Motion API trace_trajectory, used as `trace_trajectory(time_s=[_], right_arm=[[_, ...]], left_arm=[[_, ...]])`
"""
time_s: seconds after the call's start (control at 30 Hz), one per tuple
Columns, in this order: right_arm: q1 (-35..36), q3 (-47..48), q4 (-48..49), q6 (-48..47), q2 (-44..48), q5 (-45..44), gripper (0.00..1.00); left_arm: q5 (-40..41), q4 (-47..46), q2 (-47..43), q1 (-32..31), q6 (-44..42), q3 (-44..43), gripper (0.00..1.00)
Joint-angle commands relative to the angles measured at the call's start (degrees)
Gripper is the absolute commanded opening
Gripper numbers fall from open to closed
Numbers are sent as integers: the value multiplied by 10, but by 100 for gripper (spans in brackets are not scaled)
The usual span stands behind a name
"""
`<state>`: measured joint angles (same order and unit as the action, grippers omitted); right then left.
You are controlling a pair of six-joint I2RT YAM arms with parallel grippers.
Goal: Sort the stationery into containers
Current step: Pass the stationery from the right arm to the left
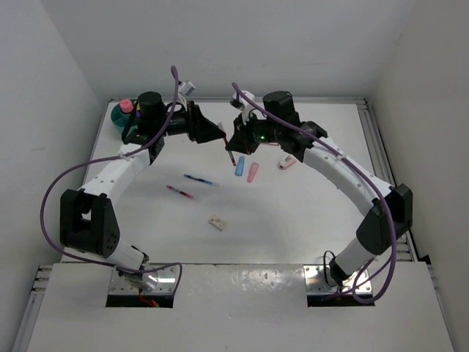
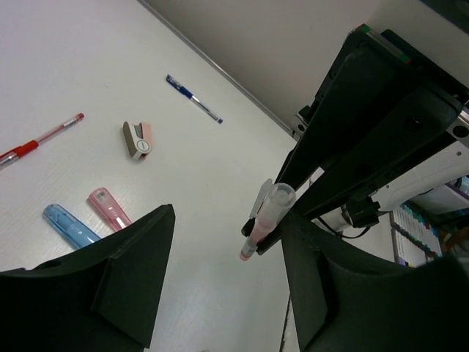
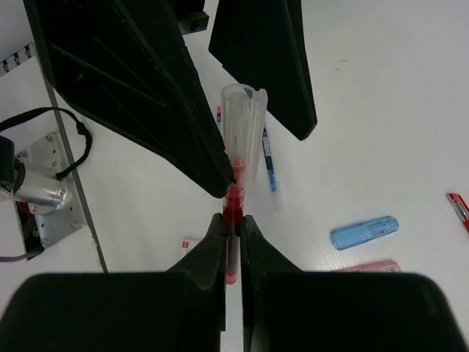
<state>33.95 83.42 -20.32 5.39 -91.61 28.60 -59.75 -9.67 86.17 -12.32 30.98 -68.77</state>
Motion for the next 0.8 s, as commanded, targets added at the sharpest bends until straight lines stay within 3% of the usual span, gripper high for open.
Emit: trace_trajectory(time_s=[0.0,0.07,0.13,0.23,0.27,0.37,0.5,0.57,0.6,0.7,0.77], right_arm=[[3,46,1,-18,-8,16,0],[3,48,-2,-18,-8,15,0],[2,52,-5,-16,-10,10,0],[6,56,-7,-15,-14,8,0],[6,58,-4,-17,-16,7,0],[5,67,2,-13,-23,1,0],[-2,111,-29,-14,-41,-41,72],[-20,140,-52,7,-51,-69,75],[-50,147,-59,22,-54,-80,75],[-128,150,-90,87,-64,-93,70],[-166,135,-117,115,-62,-108,65]], left_arm=[[-5,-64,2,-3,25,-30,62],[-3,-82,4,-1,33,-36,58],[-12,-88,8,3,37,-37,47],[-21,-103,11,8,55,-38,27],[-20,-103,10,10,57,-39,14],[-15,-112,3,17,69,-31,0],[-17,-72,3,49,33,-50,0],[9,-11,11,80,-12,-73,0],[31,63,12,92,-74,-94,0],[152,166,9,123,-197,-118,0],[250,185,11,154,-244,-130,0]])
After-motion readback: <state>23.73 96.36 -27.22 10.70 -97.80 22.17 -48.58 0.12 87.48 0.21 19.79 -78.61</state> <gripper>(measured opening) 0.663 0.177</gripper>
